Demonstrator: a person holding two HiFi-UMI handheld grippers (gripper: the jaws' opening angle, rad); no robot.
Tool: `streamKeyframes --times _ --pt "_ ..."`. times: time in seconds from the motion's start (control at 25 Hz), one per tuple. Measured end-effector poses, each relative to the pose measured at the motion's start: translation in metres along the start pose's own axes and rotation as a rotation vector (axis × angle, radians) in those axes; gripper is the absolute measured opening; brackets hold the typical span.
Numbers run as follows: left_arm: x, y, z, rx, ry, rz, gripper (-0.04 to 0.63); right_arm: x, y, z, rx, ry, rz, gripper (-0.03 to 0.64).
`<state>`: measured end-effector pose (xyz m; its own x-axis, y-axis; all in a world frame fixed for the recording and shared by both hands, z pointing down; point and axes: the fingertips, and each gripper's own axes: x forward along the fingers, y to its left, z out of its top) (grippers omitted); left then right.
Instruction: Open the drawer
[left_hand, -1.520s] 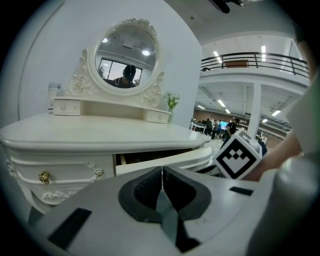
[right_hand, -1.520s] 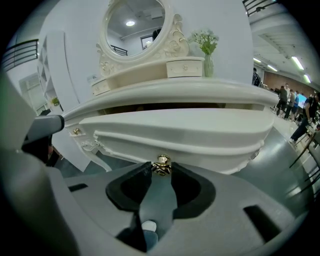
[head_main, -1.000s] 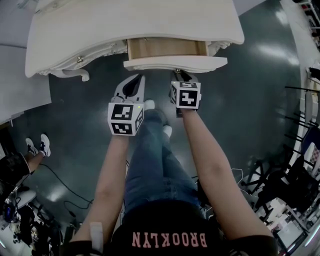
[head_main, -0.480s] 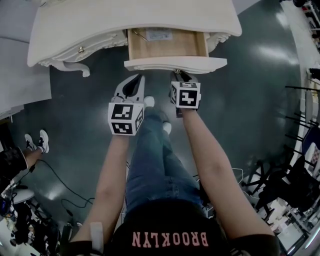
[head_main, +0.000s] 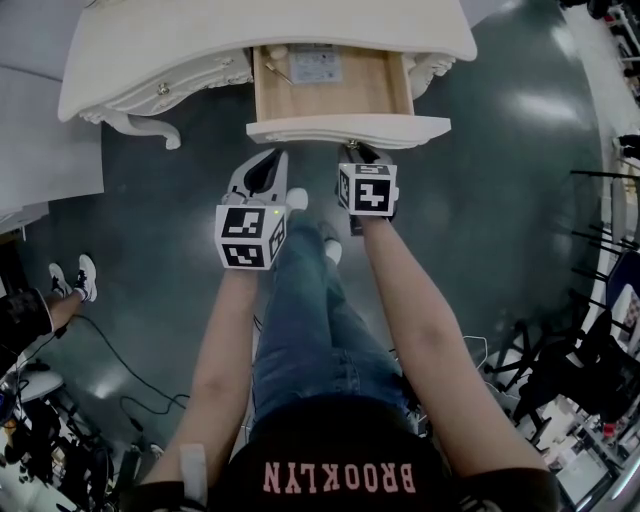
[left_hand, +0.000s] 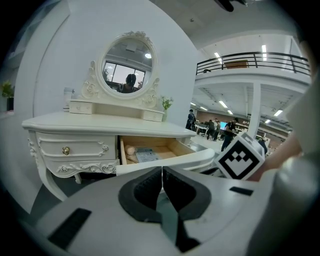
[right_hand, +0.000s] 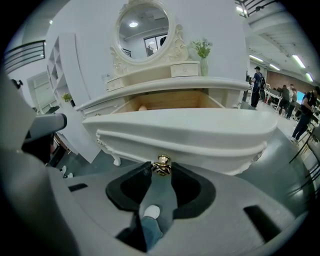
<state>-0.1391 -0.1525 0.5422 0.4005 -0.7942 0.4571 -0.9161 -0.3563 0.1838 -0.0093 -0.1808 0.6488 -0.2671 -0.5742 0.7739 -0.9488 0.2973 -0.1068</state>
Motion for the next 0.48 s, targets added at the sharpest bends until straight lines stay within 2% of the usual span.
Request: streamKeyframes --times 0.32,0.48 --pt "-0.016 -0.015 -0.007 0.007 -0.002 0.004 0.006 -0.011 0.004 -0.014 -0.036 -0.005 -0.002 0.112" --pt "-0.024 -0.016 -0.011 0.008 -0.001 0.008 0.006 -0.011 0.004 -0.014 -0.004 0.024 -0.014 0.115"
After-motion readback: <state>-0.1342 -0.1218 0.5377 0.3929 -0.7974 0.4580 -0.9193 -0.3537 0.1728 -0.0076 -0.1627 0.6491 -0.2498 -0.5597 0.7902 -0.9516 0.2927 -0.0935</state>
